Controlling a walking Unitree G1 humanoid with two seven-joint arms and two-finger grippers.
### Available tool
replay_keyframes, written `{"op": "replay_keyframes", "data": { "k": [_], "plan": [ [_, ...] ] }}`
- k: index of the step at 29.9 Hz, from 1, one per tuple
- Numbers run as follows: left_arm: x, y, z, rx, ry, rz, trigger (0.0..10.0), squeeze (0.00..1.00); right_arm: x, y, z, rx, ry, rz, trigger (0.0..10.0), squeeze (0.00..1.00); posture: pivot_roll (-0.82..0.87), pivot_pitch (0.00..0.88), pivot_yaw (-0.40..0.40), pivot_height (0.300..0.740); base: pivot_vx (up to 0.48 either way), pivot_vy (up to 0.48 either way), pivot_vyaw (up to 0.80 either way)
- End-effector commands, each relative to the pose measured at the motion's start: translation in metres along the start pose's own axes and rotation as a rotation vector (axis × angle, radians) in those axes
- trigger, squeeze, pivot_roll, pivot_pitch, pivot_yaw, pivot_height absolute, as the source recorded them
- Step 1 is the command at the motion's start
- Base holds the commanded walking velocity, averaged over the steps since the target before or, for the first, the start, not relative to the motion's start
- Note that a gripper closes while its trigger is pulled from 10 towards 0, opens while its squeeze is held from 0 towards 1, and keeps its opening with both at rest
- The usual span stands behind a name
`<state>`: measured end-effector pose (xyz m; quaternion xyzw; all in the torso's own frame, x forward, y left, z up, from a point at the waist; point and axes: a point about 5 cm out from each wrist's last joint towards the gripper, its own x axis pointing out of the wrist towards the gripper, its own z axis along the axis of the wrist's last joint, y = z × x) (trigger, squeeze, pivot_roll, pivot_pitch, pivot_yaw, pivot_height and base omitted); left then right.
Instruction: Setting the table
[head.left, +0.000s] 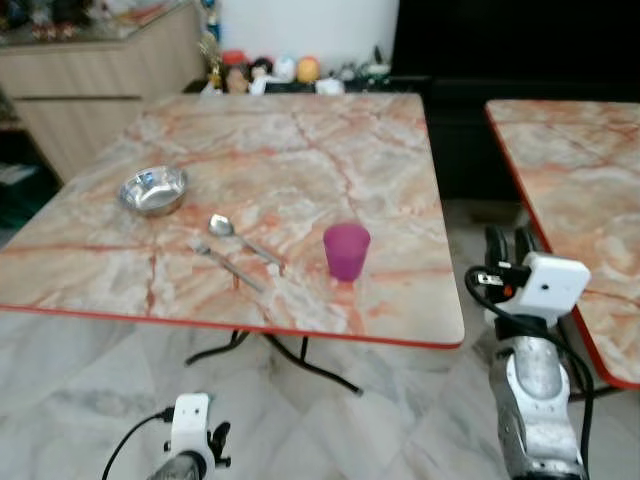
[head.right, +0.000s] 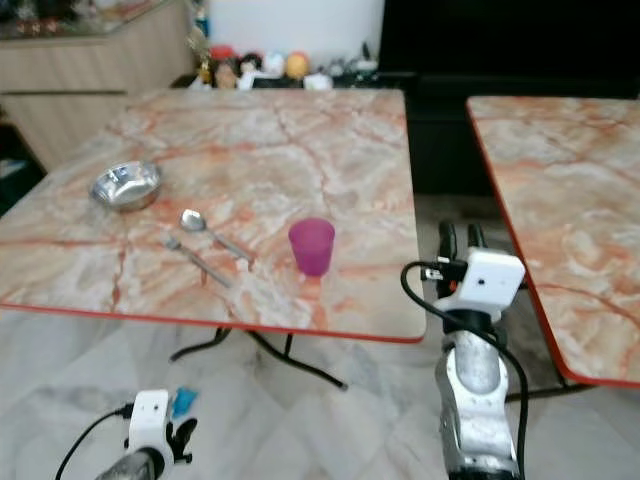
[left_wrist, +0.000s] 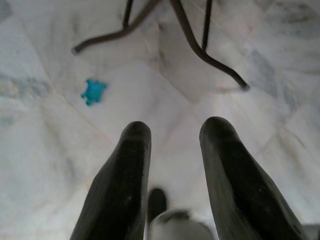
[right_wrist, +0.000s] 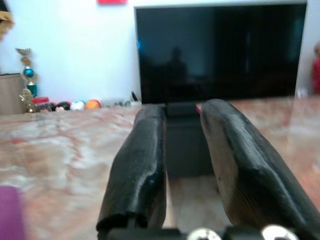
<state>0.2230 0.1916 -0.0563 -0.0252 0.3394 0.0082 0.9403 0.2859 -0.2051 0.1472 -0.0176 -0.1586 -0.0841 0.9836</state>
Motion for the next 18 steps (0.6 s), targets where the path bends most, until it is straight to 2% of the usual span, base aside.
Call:
{"op": "replay_keyframes", "data": {
  "k": [1, 18],
  "plan": [
    [-0.0043, 0.0108, -0.0088, -0.003, 0.031, 0.032, 10.0, 0.0, 0.0014, 0.0117, 0.0022, 0.03, -0.007, 0.027, 10.0, 0.0, 0.02, 0.004, 0.007, 0.736, 0.0, 0.48, 0.0],
    [-0.0057, 0.0142, -0.0118, -0.009, 0.044, 0.042, 10.0, 0.0, 0.003, 0.015, 0.0026, 0.037, -0.005, 0.039, 10.0, 0.0, 0.03, 0.007, 0.005, 0.736, 0.0, 0.48, 0.0]
  ]
}}
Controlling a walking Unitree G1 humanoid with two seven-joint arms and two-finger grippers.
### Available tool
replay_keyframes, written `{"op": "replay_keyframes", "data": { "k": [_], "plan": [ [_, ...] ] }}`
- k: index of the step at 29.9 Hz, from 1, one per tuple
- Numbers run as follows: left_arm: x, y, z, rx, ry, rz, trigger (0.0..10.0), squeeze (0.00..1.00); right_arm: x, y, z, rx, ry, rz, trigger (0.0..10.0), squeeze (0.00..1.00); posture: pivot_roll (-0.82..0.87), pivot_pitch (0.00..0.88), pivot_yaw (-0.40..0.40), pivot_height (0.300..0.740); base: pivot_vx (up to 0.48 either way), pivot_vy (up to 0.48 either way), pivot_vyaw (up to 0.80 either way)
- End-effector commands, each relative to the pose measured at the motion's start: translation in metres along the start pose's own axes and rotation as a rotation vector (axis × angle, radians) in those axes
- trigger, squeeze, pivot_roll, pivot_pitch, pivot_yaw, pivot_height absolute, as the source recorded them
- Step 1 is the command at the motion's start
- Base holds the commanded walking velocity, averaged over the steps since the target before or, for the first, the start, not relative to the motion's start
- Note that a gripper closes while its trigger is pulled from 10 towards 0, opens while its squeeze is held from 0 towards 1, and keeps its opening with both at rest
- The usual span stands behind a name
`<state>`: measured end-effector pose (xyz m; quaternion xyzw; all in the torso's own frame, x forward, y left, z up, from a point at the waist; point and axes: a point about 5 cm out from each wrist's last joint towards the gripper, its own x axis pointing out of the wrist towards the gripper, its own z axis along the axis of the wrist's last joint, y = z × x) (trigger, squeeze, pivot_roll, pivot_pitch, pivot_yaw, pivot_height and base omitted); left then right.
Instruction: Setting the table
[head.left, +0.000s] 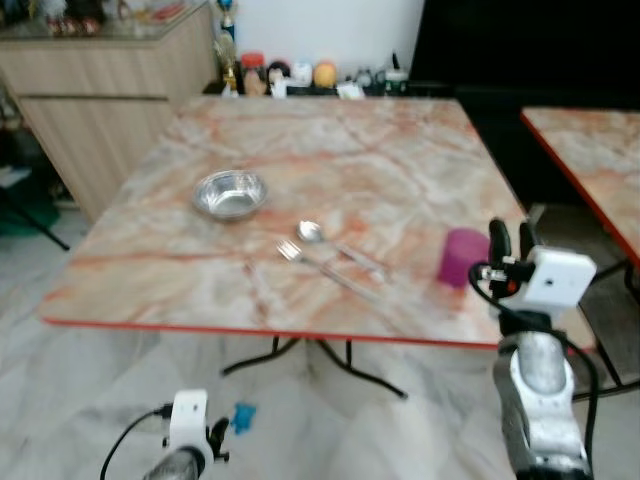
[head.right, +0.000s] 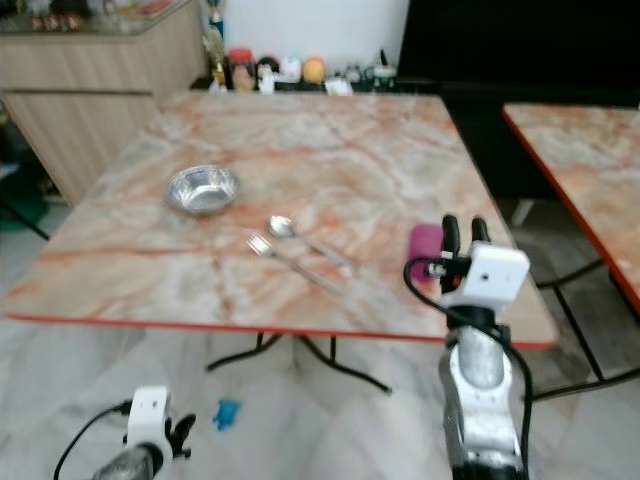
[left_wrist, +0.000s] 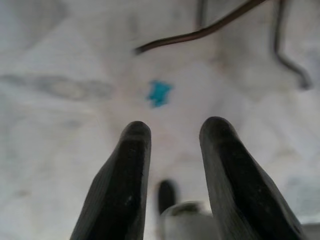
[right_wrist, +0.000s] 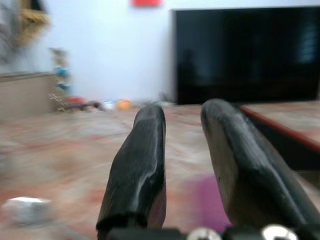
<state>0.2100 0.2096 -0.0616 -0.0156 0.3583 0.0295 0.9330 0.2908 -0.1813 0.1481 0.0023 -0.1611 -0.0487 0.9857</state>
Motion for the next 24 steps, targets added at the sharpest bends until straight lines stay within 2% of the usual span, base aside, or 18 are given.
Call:
{"op": "replay_keyframes", "data": {
  "k": [1, 21, 24],
  "plan": [
    [0.0008, -0.0045, -0.0004, -0.013, 0.005, -0.006, 10.0, 0.0, 0.0015, -0.0092, 0.0022, -0.014, -0.002, -0.024, 10.0, 0.0, 0.03, 0.007, 0.005, 0.736, 0.0, 0.48, 0.0],
    [0.0012, -0.0054, 0.0003, -0.008, 0.005, -0.013, 10.0, 0.0, 0.0014, -0.0075, 0.0004, -0.008, 0.002, -0.019, 10.0, 0.0, 0.02, 0.0, 0.008, 0.736, 0.0, 0.48, 0.0],
    [0.0011, -0.0051, 0.0, -0.001, 0.008, -0.012, 10.0, 0.0, 0.0016, -0.0084, 0.0007, -0.009, 0.001, -0.019, 10.0, 0.0, 0.02, 0.0, 0.007, 0.736, 0.0, 0.116, 0.0]
  ]
}}
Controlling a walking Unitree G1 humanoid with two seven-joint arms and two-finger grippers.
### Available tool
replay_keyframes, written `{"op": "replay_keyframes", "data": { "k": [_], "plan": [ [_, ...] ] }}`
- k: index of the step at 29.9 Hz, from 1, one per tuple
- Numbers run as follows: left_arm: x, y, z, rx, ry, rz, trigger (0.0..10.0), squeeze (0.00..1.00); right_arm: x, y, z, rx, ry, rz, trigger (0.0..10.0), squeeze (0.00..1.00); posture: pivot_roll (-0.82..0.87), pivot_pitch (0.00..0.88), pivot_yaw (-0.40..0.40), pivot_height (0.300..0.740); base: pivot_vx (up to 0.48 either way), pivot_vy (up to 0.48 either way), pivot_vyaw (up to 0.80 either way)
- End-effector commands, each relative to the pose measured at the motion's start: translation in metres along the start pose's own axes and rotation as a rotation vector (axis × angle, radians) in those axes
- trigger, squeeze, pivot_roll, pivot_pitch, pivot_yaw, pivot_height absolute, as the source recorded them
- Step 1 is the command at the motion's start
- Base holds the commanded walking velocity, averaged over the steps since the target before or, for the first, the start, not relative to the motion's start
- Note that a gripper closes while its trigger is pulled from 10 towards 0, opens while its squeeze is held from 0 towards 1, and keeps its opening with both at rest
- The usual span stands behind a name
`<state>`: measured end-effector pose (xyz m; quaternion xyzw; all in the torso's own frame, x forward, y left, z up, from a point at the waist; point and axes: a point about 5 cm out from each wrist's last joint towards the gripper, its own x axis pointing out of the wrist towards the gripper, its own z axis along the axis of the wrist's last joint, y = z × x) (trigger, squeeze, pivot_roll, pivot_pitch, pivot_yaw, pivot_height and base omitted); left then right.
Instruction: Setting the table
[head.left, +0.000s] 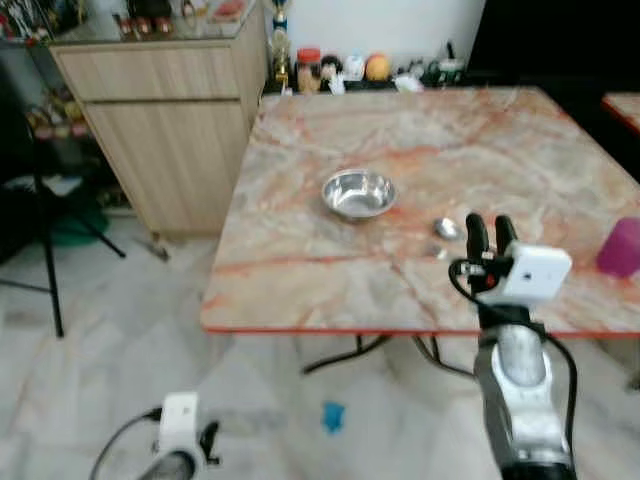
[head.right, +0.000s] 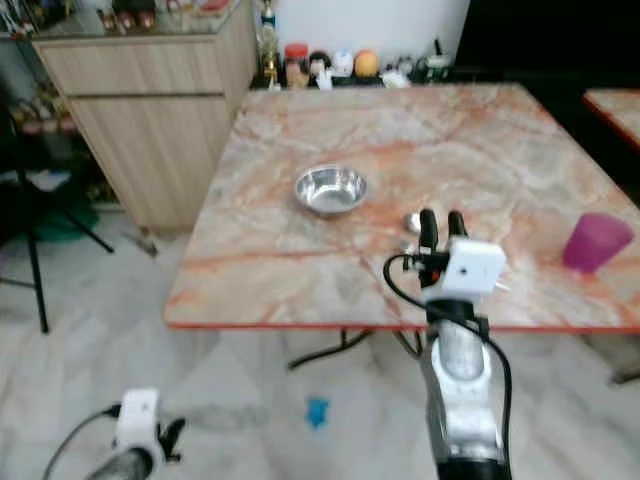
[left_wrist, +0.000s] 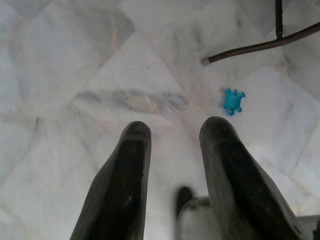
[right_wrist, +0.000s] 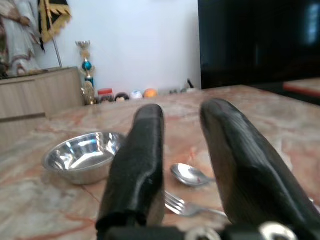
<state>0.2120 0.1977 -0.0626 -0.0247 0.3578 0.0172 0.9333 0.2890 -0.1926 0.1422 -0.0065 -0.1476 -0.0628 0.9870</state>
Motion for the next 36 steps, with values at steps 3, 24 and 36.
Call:
{"op": "replay_keyframes", "data": {
  "k": [3, 24, 36],
  "plan": [
    [-0.001, 0.007, 0.0, 0.014, 0.007, 0.019, 10.0, 0.0, 0.004, 0.003, 0.006, 0.014, -0.025, 0.007, 10.0, 0.0, 0.03, 0.0, 0.005, 0.736, 0.0, 0.0, 0.0],
    [0.002, 0.002, 0.008, 0.013, -0.029, -0.004, 10.0, 0.0, 0.005, 0.002, 0.003, 0.028, -0.013, -0.011, 10.0, 0.0, 0.03, 0.002, 0.002, 0.736, 0.108, 0.0, 0.0],
    [0.002, 0.0, 0.011, 0.012, -0.047, -0.008, 10.0, 0.0, 0.007, 0.0, 0.003, 0.032, -0.006, -0.03, 10.0, 0.0, 0.03, 0.002, -0.001, 0.736, 0.317, 0.0, -0.24]
  ]
}}
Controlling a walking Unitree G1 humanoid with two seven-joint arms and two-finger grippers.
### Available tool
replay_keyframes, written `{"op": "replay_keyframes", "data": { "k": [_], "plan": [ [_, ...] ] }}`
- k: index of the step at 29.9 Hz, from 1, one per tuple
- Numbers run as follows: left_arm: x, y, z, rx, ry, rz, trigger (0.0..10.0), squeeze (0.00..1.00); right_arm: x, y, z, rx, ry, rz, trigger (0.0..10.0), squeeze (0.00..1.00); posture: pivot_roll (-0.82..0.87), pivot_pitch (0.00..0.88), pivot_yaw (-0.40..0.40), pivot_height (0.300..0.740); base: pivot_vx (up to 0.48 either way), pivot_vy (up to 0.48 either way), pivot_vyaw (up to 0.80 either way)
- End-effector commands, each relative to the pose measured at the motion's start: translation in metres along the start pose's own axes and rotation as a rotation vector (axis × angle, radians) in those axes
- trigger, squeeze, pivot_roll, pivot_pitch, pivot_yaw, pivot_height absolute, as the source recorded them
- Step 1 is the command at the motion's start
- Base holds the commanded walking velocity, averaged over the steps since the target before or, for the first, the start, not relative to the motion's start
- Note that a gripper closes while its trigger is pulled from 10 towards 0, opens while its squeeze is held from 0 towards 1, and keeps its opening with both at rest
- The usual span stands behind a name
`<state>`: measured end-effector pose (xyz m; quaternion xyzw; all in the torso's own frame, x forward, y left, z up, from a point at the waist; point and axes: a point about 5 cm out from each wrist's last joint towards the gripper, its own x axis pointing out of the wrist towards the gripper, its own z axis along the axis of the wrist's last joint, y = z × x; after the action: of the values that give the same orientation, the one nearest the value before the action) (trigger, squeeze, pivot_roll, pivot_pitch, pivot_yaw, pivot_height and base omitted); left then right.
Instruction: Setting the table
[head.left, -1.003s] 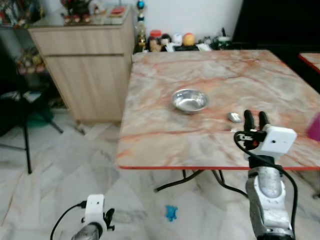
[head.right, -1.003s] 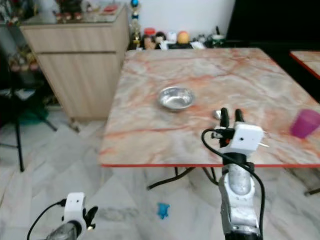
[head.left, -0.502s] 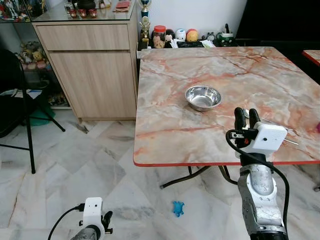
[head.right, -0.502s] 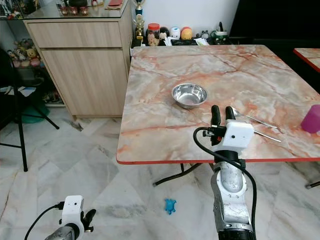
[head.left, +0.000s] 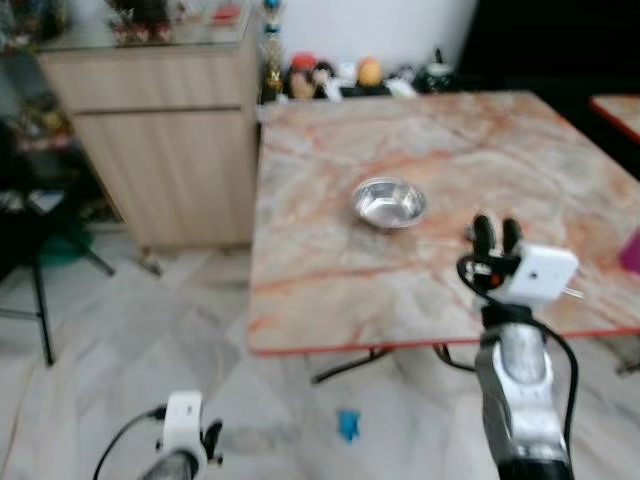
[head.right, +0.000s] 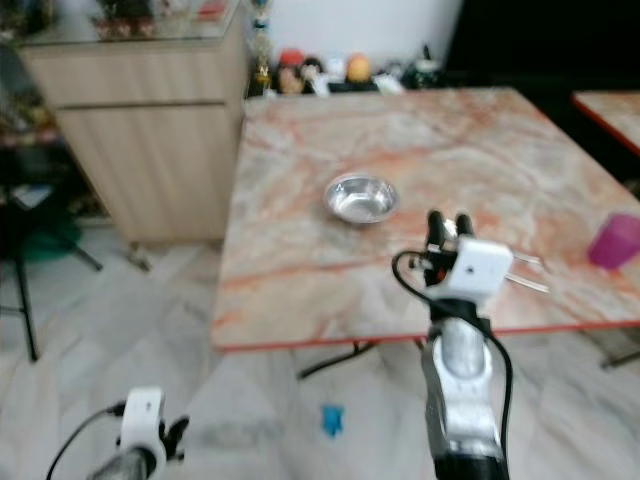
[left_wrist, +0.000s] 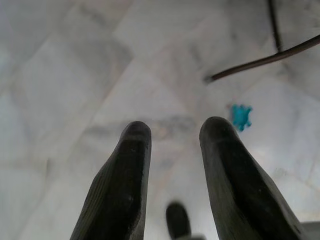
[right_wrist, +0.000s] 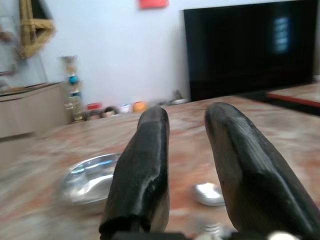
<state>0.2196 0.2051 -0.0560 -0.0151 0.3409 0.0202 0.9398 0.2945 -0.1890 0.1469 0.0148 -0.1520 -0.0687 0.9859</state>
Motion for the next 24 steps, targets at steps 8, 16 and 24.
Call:
{"op": "replay_keyframes", "data": {
  "k": [8, 16, 24],
  "plan": [
    [0.001, -0.01, 0.0, 0.002, -0.013, -0.019, 10.0, 0.0, 0.001, -0.003, -0.001, -0.004, 0.005, -0.008, 10.0, 0.0, 0.03, 0.0, -0.002, 0.736, 0.279, 0.0, 0.0],
    [-0.001, -0.004, -0.005, -0.02, 0.014, 0.023, 10.0, 0.0, 0.001, -0.002, -0.001, -0.006, 0.01, -0.002, 10.0, 0.0, 0.03, 0.0, -0.001, 0.736, 0.0, 0.0, 0.0],
    [-0.015, 0.027, -0.031, -0.15, 0.083, 0.191, 10.0, 0.0, 0.001, -0.001, -0.003, -0.002, 0.017, 0.005, 10.0, 0.0, 0.03, 0.0, -0.002, 0.736, 0.0, 0.0, 0.0]
  ]
}}
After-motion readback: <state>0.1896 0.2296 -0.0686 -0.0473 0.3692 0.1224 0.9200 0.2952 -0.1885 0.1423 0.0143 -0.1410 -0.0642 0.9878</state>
